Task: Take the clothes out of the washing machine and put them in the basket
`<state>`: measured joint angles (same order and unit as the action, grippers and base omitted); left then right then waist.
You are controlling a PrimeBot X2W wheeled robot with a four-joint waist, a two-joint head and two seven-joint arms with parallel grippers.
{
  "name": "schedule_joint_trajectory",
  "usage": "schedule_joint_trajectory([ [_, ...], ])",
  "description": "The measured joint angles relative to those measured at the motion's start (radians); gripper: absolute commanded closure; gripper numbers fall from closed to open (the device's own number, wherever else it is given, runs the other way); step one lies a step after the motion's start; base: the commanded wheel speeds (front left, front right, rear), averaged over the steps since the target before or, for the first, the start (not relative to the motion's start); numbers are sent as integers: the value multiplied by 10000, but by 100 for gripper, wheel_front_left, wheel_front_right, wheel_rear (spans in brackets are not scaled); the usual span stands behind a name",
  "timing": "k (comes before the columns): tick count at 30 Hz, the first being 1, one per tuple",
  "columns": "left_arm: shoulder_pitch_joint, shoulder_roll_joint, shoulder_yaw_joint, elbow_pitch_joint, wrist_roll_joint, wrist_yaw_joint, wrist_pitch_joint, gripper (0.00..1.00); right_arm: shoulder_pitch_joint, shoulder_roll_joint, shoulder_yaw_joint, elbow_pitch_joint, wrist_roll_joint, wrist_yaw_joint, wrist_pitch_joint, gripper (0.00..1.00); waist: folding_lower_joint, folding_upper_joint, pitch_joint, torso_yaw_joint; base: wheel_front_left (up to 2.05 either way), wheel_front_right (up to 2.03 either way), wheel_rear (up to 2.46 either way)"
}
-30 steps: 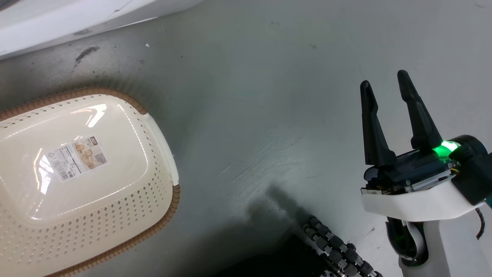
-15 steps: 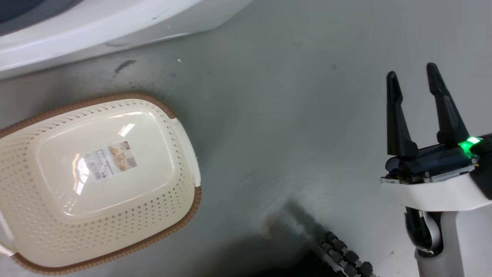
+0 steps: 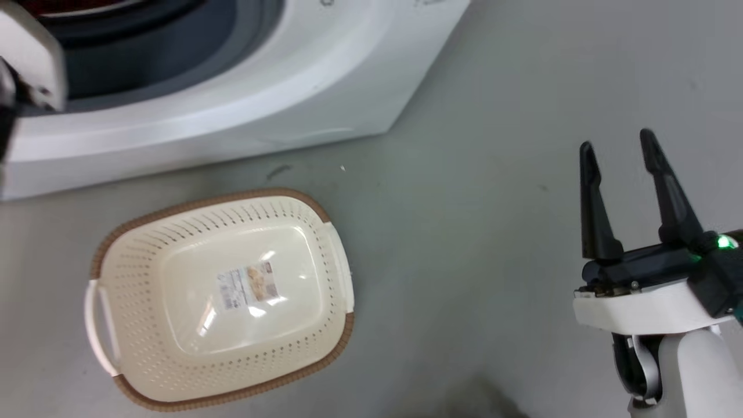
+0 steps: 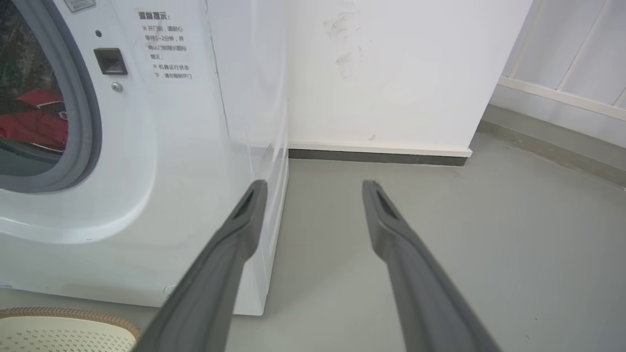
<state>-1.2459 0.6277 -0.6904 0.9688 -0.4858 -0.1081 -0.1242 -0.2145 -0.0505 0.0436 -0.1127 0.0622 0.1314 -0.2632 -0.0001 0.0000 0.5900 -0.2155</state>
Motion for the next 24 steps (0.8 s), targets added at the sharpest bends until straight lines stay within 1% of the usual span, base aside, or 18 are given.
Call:
schedule_joint_trajectory([
  [2,567,-267,25,23,-119,140,-640,100,163,0,13,90,-119,-2,0,0,0,0,-428,170,0,0,0],
  [4,1095,-483,90,-50,-211,353,-1039,100,362,2,17,153,-217,0,0,0,-1,0,-853,338,0,0,0],
  [7,1908,-732,215,-525,-270,706,-1306,100,634,2,-31,249,-334,0,0,0,-1,0,-1496,590,0,0,0],
  [9,2399,-761,397,-1137,-284,943,-1350,100,762,-2,-54,297,-387,-2,0,0,-2,0,-1892,751,0,0,0],
  [14,3883,-527,1352,-4103,115,1868,-1388,100,1112,-2,-257,408,-464,-2,0,0,-3,0,-2811,1134,0,0,0],
  [18,5429,-309,1879,-5766,395,2504,-1384,100,1241,0,-430,479,-483,0,0,0,-3,0,-3456,1402,0,0,0],
  [22,6437,-205,2489,-7626,683,3020,-1386,100,1575,-4,-460,554,-451,-2,0,0,-3,0,-4017,1604,0,0,0],
  [24,6905,-123,2748,-8635,1154,3252,-1390,100,1641,-2,-414,566,-453,0,0,0,-3,0,-4244,1697,0,0,0],
])
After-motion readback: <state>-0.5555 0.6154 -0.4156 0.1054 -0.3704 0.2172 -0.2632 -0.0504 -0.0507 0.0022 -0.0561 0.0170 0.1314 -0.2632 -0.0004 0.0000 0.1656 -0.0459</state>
